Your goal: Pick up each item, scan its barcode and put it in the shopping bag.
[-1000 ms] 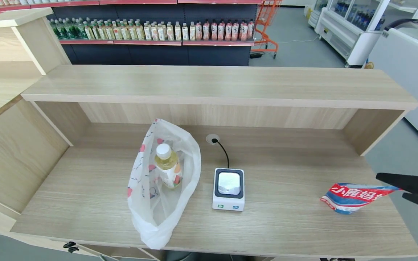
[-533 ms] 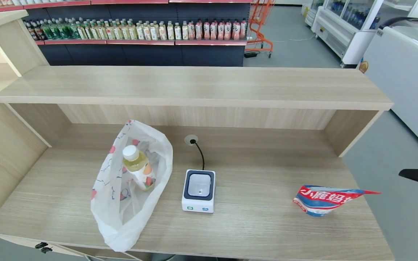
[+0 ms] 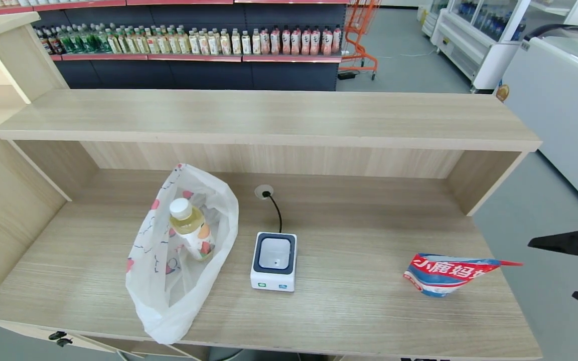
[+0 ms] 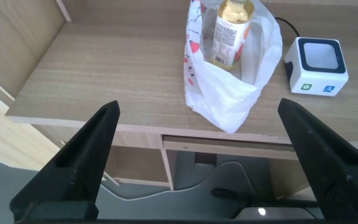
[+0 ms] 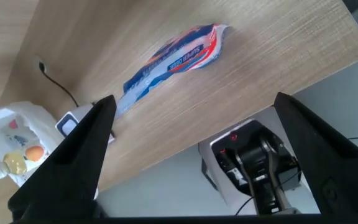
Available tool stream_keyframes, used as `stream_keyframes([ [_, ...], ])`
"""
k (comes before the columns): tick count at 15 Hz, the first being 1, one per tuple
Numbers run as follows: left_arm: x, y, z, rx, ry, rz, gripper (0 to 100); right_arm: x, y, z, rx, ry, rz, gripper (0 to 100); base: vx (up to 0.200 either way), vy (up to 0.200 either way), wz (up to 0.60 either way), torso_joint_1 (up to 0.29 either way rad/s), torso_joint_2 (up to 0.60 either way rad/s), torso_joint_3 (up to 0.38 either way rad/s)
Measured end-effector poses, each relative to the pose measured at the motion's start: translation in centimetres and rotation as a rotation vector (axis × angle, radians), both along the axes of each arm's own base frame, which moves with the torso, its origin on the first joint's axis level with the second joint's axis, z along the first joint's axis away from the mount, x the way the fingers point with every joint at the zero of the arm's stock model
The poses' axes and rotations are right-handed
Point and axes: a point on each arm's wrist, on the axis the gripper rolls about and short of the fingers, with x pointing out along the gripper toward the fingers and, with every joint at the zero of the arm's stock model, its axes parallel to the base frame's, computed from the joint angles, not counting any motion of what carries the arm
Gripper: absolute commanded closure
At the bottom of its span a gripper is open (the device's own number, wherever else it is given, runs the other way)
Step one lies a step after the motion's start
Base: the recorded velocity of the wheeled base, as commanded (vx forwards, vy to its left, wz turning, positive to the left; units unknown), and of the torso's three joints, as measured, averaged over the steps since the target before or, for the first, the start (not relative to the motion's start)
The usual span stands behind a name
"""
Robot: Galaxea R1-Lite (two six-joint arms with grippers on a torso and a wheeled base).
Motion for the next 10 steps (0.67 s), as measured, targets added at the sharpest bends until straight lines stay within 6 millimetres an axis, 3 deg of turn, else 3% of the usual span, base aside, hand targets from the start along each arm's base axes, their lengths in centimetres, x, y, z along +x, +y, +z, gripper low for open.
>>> stream_keyframes([
  [5,0.0,0.0,0.0,0.0,0.0,0.0,0,4.8,0.3,-1.7,-0.003,0.026,0.007,0,0.0,0.0,0.0,0.0,0.0,0.0],
  [10,0.0,0.0,0.0,0.0,0.0,0.0,0,8.9,2.4,-6.1,-0.004,0.117,0.11,0,0.0,0.0,0.0,0.0,0.0,0.0],
])
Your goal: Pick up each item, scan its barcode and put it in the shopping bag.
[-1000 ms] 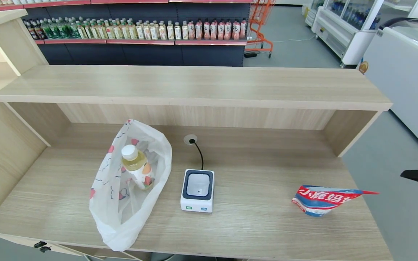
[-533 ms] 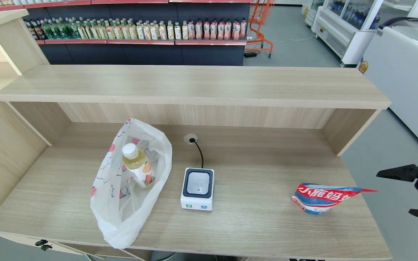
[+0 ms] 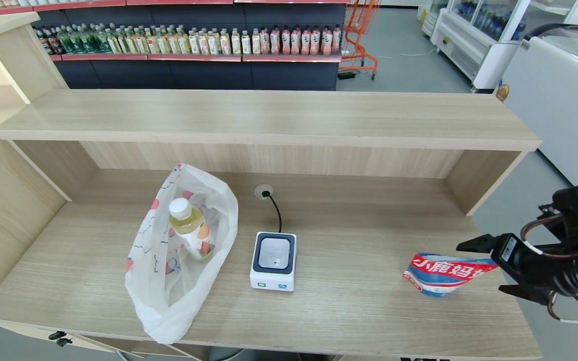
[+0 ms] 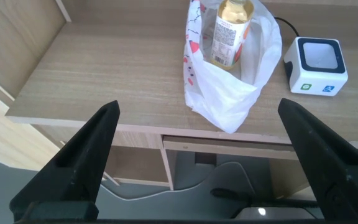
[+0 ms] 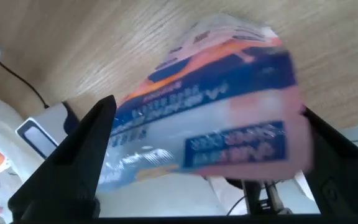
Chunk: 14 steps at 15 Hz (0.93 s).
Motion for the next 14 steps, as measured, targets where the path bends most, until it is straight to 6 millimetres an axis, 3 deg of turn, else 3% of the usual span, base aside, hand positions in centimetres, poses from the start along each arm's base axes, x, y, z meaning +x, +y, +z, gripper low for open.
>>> stream_keyframes([
  [4,0.0,0.0,0.0,0.0,0.0,0.0,0,2.6,1.5,-1.6,-0.009,-0.077,0.058,0,0.0,0.0,0.0,0.0,0.0,0.0],
  [5,0.0,0.0,0.0,0.0,0.0,0.0,0,3.0,1.7,-2.2,-0.025,-0.073,0.068,100,0.0,0.0,0.0,0.0,0.0,0.0],
  [10,0.0,0.0,0.0,0.0,0.0,0.0,0,3.7,2.9,-4.0,-0.137,-0.025,0.109,100,0.0,0.0,0.0,0.0,0.0,0.0],
  [14,0.0,0.0,0.0,0.0,0.0,0.0,0,3.8,3.1,-3.7,-0.289,-0.091,0.234,100,0.0,0.0,0.0,0.0,0.0,0.0],
])
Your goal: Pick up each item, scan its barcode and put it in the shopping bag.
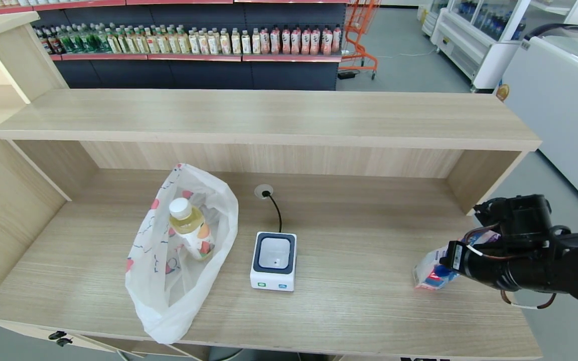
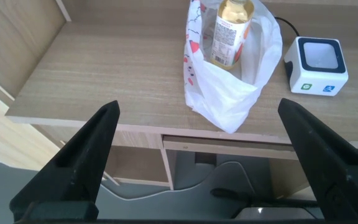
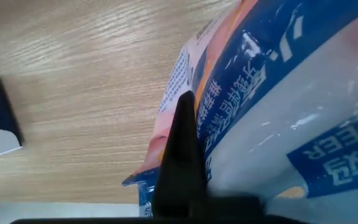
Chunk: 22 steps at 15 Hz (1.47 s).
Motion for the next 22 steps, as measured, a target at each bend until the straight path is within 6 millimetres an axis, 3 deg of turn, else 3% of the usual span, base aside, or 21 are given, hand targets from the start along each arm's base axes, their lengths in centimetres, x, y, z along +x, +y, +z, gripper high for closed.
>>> stream_keyframes([
  [4,0.0,0.0,0.0,0.0,0.0,0.0,0,0.0,0.4,1.3,-0.056,-0.117,0.161,100,0.0,0.0,0.0,0.0,0.0,0.0],
  [8,0.0,0.0,0.0,0.0,0.0,0.0,0,-1.0,0.4,3.9,-0.063,-0.335,0.615,100,0.0,0.0,0.0,0.0,0.0,0.0],
  [11,0.0,0.0,0.0,0.0,0.0,0.0,0,-2.9,0.1,6.5,0.077,-0.527,0.962,100,0.0,0.0,0.0,0.0,0.0,0.0],
  [16,0.0,0.0,0.0,0.0,0.0,0.0,0,-7.0,1.5,11.6,0.362,-0.515,1.073,100,0.0,0.0,0.0,0.0,0.0,0.0],
  [22,0.0,0.0,0.0,0.0,0.0,0.0,0,-9.8,3.6,12.4,0.42,-0.472,1.192,100,0.0,0.0,0.0,0.0,0.0,0.0],
])
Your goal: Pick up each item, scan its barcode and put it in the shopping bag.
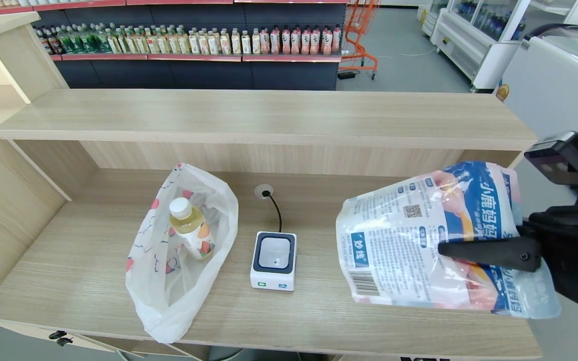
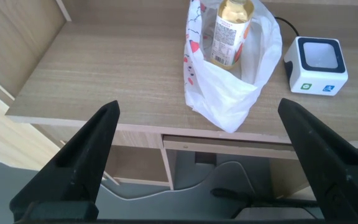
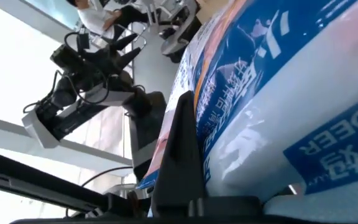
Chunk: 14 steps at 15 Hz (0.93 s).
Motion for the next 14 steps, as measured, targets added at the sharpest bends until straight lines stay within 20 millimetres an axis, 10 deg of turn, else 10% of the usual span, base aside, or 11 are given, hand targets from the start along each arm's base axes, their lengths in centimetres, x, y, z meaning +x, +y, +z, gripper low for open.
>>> stream_keyframes([
  [14,0.0,0.0,0.0,0.0,0.0,0.0,0,-3.0,0.5,0.7,0.009,0.013,0.114,100,0.0,0.0,0.0,0.0,0.0,0.0],
])
